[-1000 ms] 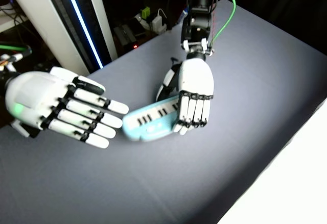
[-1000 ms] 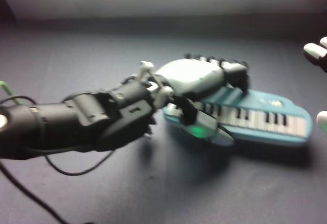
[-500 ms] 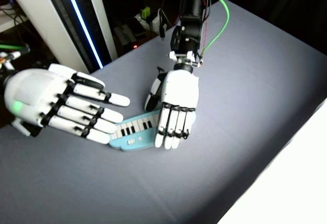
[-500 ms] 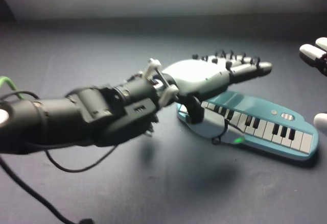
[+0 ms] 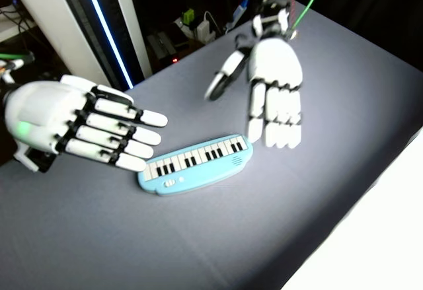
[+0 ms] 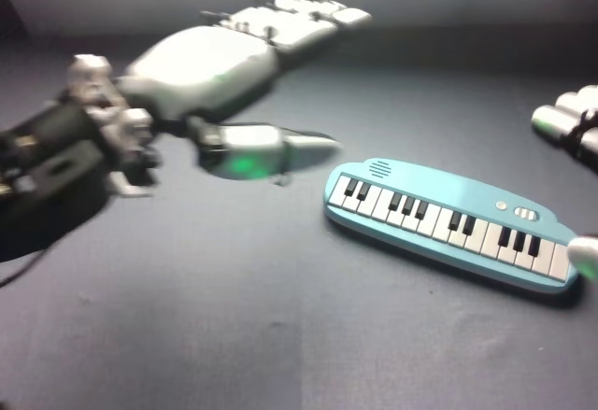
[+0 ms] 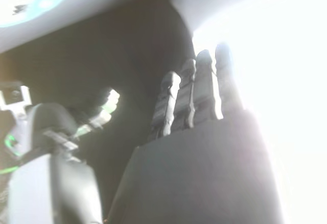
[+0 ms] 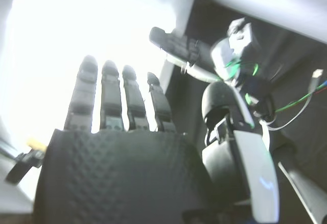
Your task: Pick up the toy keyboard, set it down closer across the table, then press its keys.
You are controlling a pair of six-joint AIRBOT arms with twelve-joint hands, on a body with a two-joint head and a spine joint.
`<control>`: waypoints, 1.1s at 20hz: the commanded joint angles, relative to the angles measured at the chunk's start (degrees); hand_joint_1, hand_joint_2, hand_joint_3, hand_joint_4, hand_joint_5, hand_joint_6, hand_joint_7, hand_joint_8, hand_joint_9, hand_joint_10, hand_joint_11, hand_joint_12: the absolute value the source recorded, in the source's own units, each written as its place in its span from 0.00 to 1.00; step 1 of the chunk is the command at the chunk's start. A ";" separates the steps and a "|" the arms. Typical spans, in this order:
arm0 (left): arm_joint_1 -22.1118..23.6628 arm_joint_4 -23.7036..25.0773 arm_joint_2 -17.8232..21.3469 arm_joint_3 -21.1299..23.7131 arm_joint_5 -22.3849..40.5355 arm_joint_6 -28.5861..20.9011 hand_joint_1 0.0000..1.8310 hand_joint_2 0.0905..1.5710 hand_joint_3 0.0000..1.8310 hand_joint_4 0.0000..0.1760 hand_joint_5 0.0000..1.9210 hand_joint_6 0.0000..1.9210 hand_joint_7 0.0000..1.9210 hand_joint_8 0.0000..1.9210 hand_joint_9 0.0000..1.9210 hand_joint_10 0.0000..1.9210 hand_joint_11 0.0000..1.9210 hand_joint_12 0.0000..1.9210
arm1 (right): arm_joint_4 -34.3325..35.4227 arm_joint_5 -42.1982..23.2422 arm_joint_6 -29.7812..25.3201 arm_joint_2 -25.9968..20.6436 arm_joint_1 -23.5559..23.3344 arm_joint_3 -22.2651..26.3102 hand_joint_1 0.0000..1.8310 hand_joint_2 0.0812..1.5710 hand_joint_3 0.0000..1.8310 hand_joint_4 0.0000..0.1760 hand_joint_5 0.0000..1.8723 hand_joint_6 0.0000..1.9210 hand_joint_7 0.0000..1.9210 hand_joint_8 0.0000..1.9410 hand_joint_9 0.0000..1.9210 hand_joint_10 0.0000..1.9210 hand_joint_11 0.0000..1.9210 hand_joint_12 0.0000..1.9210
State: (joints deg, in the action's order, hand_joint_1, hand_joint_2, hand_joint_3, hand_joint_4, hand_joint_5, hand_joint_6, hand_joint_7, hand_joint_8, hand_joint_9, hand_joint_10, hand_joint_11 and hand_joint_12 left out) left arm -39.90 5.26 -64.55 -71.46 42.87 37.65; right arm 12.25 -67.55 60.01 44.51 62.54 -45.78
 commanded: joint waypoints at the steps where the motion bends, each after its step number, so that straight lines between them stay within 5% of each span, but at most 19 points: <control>1: -0.71 -2.87 1.41 0.77 10.64 0.77 0.26 0.86 0.02 0.19 0.01 0.01 0.00 0.00 0.00 0.00 0.00 0.00 | -0.81 -3.11 -0.32 0.35 -1.27 -0.60 0.03 0.87 0.00 0.32 0.00 0.00 0.00 0.00 0.00 0.00 0.00 0.00; 2: -2.05 -4.96 2.93 1.63 12.89 1.84 0.28 0.87 0.02 0.02 0.02 0.01 0.00 0.00 0.00 0.00 0.00 0.00 | -1.30 -0.74 -0.32 1.03 -2.06 -1.29 0.04 0.87 0.00 0.34 0.00 0.00 0.00 0.00 0.00 0.00 0.00 0.00; 3: -3.54 -7.18 4.27 2.48 15.01 2.93 0.33 0.88 0.01 0.16 0.00 0.00 0.00 0.00 0.00 0.00 0.00 0.00 | -1.76 1.66 -0.31 1.79 -3.01 -2.02 0.03 0.88 0.00 0.26 0.00 0.00 0.00 0.00 0.00 0.00 0.00 0.00; 4: -5.09 -9.16 5.47 3.28 17.16 3.68 0.38 0.87 0.01 0.17 0.01 0.00 0.00 0.00 0.00 0.00 0.00 0.00 | -2.27 4.20 -0.17 2.75 -4.02 -2.88 0.01 0.88 0.00 0.20 0.00 0.00 0.00 0.00 0.00 0.00 0.00 0.00; 5: -6.77 -10.70 6.67 4.05 19.36 3.91 0.43 0.86 0.00 0.15 0.01 0.01 0.00 0.00 0.00 0.00 0.00 0.00 | -2.75 6.84 0.27 3.95 -5.43 -3.86 0.00 0.87 0.00 0.20 0.02 0.01 0.00 0.00 0.00 0.00 0.00 0.00; 6: -8.31 -12.38 7.83 5.14 21.68 4.50 0.48 0.86 0.00 0.00 0.03 0.01 0.00 0.00 0.00 0.00 0.00 0.00 | -2.89 10.00 1.77 5.31 -7.13 -4.69 0.02 0.87 0.00 0.15 0.07 0.02 0.00 0.00 0.00 0.00 0.00 0.00; 8: -10.32 -14.34 9.08 6.73 24.48 5.60 0.47 0.87 0.00 0.00 0.04 0.01 0.00 0.00 0.00 0.00 0.00 0.00 | -2.84 14.91 4.83 7.42 -9.59 -5.99 0.04 0.87 0.00 0.06 0.12 0.02 0.00 0.00 0.00 0.00 0.00 0.00; 11: -12.63 -16.62 9.29 7.61 27.74 5.63 0.46 0.87 0.00 0.00 0.04 0.00 0.00 0.00 0.00 0.00 0.00 0.00 | -2.62 20.04 5.70 10.13 -10.89 -8.35 0.00 0.81 0.00 0.21 0.14 0.01 0.00 0.00 0.00 0.00 0.00 0.00; 12: -13.00 -17.02 9.30 7.74 28.26 5.63 0.47 0.86 0.00 0.00 0.05 0.00 0.00 0.00 0.00 0.00 0.00 0.00 | -1.84 21.16 7.17 10.55 -11.03 -8.56 0.00 0.77 0.00 0.01 0.21 0.01 0.00 0.00 0.00 0.00 0.00 0.00; 13: -13.21 -17.21 9.33 7.85 28.66 5.63 0.47 0.86 0.00 0.00 0.05 0.00 0.00 0.00 0.00 0.00 0.00 0.00 | -0.56 22.08 9.73 10.73 -11.25 -8.38 0.00 0.77 0.00 0.01 0.21 0.01 0.00 0.00 0.00 0.00 0.00 0.00; 15: -13.76 -17.95 9.48 8.03 29.65 5.63 0.47 0.85 0.00 0.00 0.04 0.00 0.00 0.00 0.00 0.00 0.00 0.00 | 0.57 22.74 12.00 10.89 -11.35 -8.15 0.00 0.76 0.00 0.19 0.22 0.01 0.00 0.00 0.00 0.00 0.00 0.00; 16: -14.12 -18.38 9.64 8.15 30.21 5.63 0.46 0.86 0.00 0.00 0.05 0.00 0.00 0.00 0.00 0.00 0.00 0.00 | 0.80 22.72 11.99 10.89 -11.35 -8.08 0.00 0.75 0.00 0.09 0.22 0.01 0.00 0.00 0.00 0.00 0.00 0.00; 17: -14.44 -18.62 9.86 8.33 30.66 5.63 0.43 0.86 0.00 0.10 0.05 0.00 0.00 0.00 0.00 0.00 0.00 0.00 | 0.93 22.18 11.87 10.83 -11.35 -7.91 0.00 0.77 0.00 0.20 0.15 0.00 0.00 0.00 0.00 0.00 0.00 0.00; 18: -14.77 -18.90 9.98 8.44 31.06 5.63 0.43 0.86 0.00 0.10 0.05 0.00 0.00 0.00 0.00 0.00 0.00 0.00 | 0.93 21.26 11.48 10.47 -11.35 -7.57 0.00 0.77 0.00 0.20 0.15 0.00 0.00 0.00 0.00 0.00 0.00 0.00; 19: -14.98 -19.07 10.01 8.48 31.29 5.63 0.42 0.86 0.00 0.11 0.04 0.00 0.00 0.00 0.00 0.00 0.00 0.00 | 0.93 19.63 11.11 9.38 -11.34 -6.84 0.00 0.78 0.00 0.04 0.09 0.00 0.00 0.00 0.00 0.00 0.00 0.00; 22: -15.26 -19.58 10.02 8.54 31.94 5.63 0.41 0.86 0.00 0.18 0.04 0.00 0.00 0.00 0.00 0.00 0.00 0.00 | 0.87 14.63 10.96 5.98 -10.84 -3.73 0.00 0.78 0.00 0.00 0.01 0.00 0.00 0.00 0.00 0.00 0.00 0.00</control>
State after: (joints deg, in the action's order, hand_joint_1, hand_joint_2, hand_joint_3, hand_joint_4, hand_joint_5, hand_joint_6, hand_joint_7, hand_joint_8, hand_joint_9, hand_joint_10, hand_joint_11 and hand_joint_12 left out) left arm -55.55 -14.50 -54.76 -62.92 67.16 43.42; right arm 13.47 -46.15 71.18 50.02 52.07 -49.12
